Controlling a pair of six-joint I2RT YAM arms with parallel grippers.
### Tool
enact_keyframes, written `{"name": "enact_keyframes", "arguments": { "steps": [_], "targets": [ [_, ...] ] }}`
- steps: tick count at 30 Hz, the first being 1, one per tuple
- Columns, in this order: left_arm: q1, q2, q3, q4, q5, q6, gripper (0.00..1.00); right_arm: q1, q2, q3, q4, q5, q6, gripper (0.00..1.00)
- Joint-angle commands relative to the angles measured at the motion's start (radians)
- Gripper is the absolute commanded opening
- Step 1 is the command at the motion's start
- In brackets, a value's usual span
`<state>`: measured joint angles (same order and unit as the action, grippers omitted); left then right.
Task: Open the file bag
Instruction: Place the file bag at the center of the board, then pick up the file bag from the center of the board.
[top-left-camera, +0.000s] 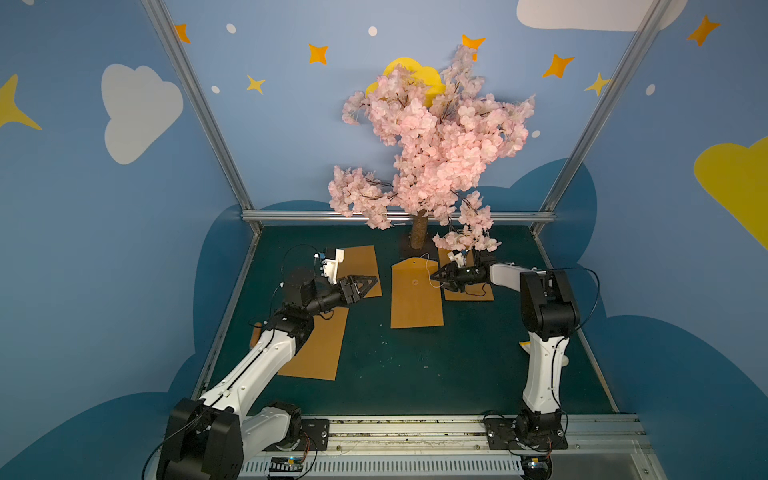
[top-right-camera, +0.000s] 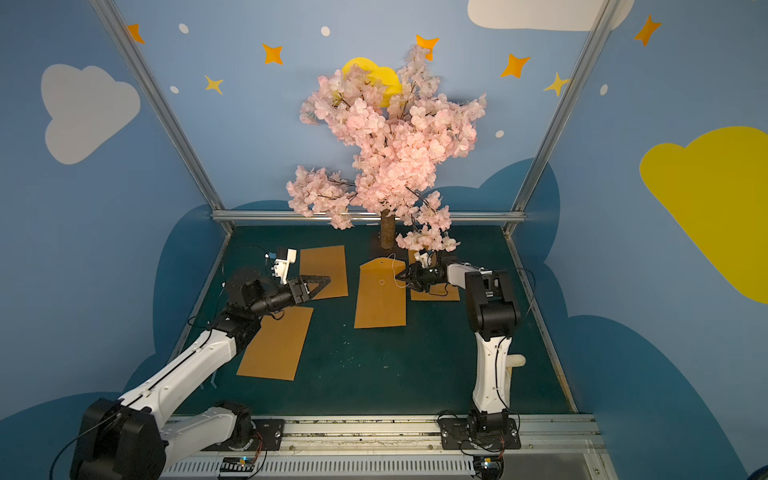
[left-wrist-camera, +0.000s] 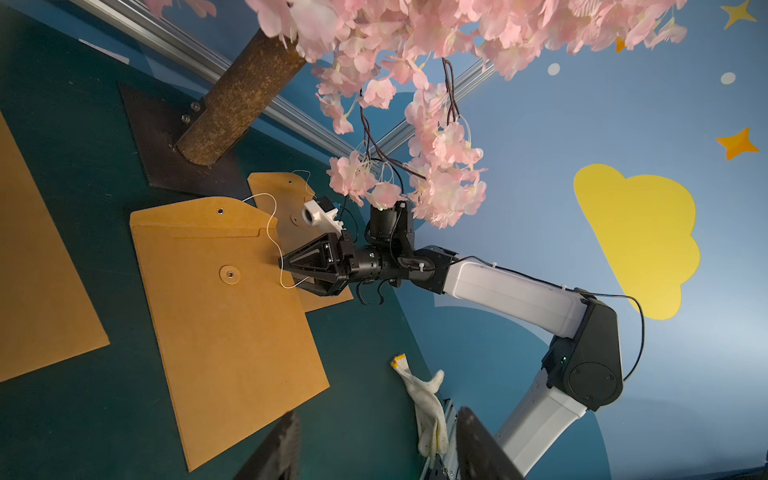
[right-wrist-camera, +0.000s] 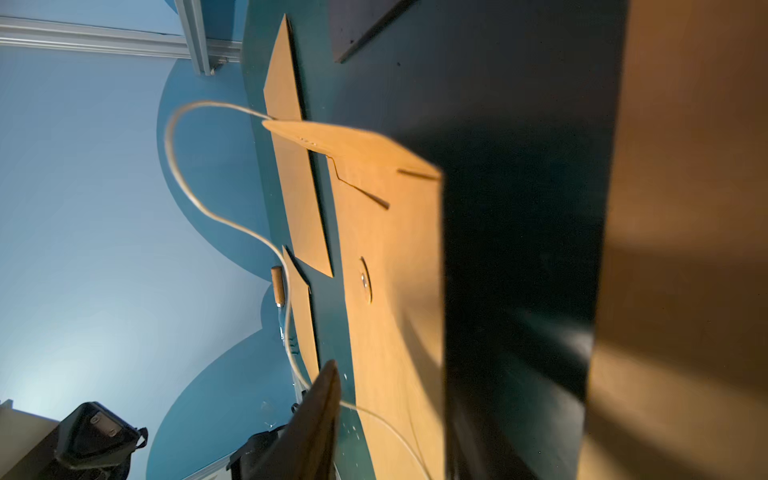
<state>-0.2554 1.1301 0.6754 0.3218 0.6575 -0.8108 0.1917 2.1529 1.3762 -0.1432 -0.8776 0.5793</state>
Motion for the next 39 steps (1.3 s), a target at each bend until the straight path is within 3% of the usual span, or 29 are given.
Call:
{"name": "enact_keyframes", "arguments": {
  "steps": [1,6,18,24,27,29,34,39],
  "targets": [
    [0.006,-0.025,-0.011,-0.028,0.001,0.021,0.6,0.002,-0.048,0.014,-0.042,0.03,-0.033,0.45],
    [0.01,-0.047,-0.002,-0.112,-0.019,0.053,0.6,-0.002,-0.097,-0.008,-0.056,0.066,-0.054,0.56],
    [0.026,-0.096,0.023,-0.357,-0.116,0.134,0.6,-0.014,-0.238,-0.076,-0.177,0.204,-0.133,0.6],
    [0.028,-0.115,0.162,-0.786,-0.414,0.222,0.6,-0.006,-0.358,-0.187,-0.199,0.22,-0.152,0.59],
    [0.034,-0.082,0.226,-0.977,-0.646,0.215,0.61,0.014,-0.451,-0.268,-0.207,0.249,-0.147,0.6],
    [0.058,-0.043,0.223,-1.008,-0.693,0.192,0.63,0.041,-0.524,-0.315,-0.225,0.275,-0.145,0.61],
    [0.143,0.064,0.183,-0.953,-0.661,0.144,0.66,0.185,-0.654,-0.396,-0.235,0.334,-0.093,0.64],
    [0.221,0.15,0.19,-0.956,-0.691,0.142,0.7,0.352,-0.675,-0.412,-0.196,0.416,-0.016,0.65]
  ]
}}
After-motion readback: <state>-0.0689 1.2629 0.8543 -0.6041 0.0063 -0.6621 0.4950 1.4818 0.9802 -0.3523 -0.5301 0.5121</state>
